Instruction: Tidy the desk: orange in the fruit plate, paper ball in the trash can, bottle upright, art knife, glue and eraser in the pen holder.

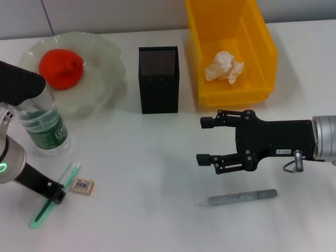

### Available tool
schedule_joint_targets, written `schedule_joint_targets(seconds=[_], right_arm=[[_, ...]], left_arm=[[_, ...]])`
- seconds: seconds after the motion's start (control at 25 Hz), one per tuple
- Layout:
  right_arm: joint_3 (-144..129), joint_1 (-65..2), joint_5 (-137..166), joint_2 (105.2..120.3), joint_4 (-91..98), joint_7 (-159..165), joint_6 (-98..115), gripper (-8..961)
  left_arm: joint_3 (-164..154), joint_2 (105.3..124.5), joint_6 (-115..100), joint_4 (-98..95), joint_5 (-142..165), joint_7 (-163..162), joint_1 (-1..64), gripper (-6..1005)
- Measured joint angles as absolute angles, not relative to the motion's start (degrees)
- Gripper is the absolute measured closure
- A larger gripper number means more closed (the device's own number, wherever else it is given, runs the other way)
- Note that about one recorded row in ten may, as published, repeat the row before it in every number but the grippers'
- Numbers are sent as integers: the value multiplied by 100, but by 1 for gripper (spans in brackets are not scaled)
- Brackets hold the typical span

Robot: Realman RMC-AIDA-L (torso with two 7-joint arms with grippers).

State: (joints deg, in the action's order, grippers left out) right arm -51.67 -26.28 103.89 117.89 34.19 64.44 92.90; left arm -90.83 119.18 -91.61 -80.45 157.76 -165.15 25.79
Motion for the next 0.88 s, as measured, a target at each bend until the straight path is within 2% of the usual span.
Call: schedule_joint_targets(seconds=[0.16, 0.4, 0.88], right_arm=[[-5175, -2628, 10389, 11788, 3419, 6448, 9290, 112], [-5188, -2633, 10389, 11780, 3420, 6454, 9290, 112], [-5152, -2618, 10364, 11771, 3430, 6481, 9296, 113]], left_arm=[[-9015, 11918, -9200, -8043, 15728, -16515, 2583, 667], [-9050, 11918, -9211, -8052, 15734, -16509, 2578, 767], [-8961, 11905, -9552, -8885, 15705, -16497, 2444, 810]])
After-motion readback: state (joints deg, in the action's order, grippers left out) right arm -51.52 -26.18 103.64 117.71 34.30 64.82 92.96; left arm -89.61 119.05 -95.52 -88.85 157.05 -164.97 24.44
